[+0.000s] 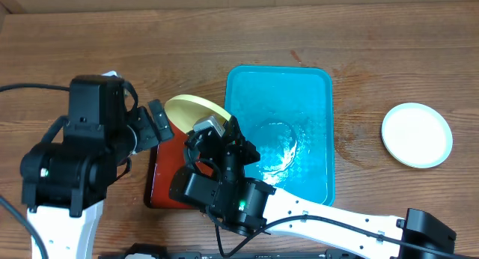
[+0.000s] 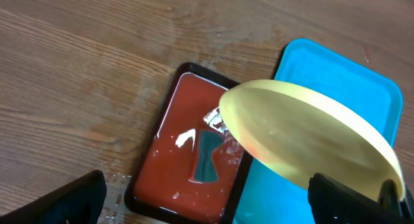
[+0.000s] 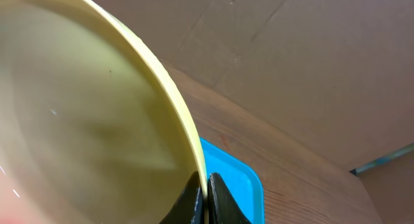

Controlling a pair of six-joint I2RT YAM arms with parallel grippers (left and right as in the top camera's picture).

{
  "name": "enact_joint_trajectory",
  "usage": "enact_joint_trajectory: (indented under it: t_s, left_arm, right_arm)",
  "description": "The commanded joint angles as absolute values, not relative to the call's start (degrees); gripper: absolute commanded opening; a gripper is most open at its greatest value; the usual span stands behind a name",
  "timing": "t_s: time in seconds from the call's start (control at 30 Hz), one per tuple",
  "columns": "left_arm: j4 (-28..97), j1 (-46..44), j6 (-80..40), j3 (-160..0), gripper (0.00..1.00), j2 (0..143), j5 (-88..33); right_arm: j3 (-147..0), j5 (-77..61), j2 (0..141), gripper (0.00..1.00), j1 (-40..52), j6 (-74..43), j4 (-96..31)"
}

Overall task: Clean dirty plates on tray and stack at the side
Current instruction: 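Lift the yellow plate with the right gripper and tilt it over the red tray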

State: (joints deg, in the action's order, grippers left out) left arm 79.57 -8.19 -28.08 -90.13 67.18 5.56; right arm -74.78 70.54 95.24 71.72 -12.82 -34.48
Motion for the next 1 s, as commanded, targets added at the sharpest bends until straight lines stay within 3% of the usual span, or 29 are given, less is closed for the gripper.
enact_joint_trajectory:
  t_s: [0.0, 0.2, 0.43, 0.67, 0.97]
  left_arm:
    - [79.5, -7.9, -27.6, -90.8, 1.0, 68.5, 3.2]
    - [82.4, -7.9, -25.3, -91.2, 1.0, 68.4, -0.6]
    - [89.4, -7.9, -25.3, -91.2, 1.0, 58.9, 9.3]
    - [89.8, -7.9, -25.3, -91.2, 1.0, 51.7, 9.4]
    - [90.2, -7.9, -25.2, -91.2, 1.0, 51.3, 9.5]
  right_arm:
    - [-75.6, 71.9, 95.1, 0.04, 71.9, -13.5, -33.8]
    - [-75.6, 71.9, 95.1, 0.04, 71.8, -13.5, -34.1]
    - [-75.5, 69.9, 95.1, 0.04, 71.6, -13.5, -34.3]
    - [-75.5, 67.1, 95.1, 0.04, 71.6, -14.7, -32.6]
    - [-75.5, 76.1, 95.1, 0.04, 70.0, -13.1, -33.3]
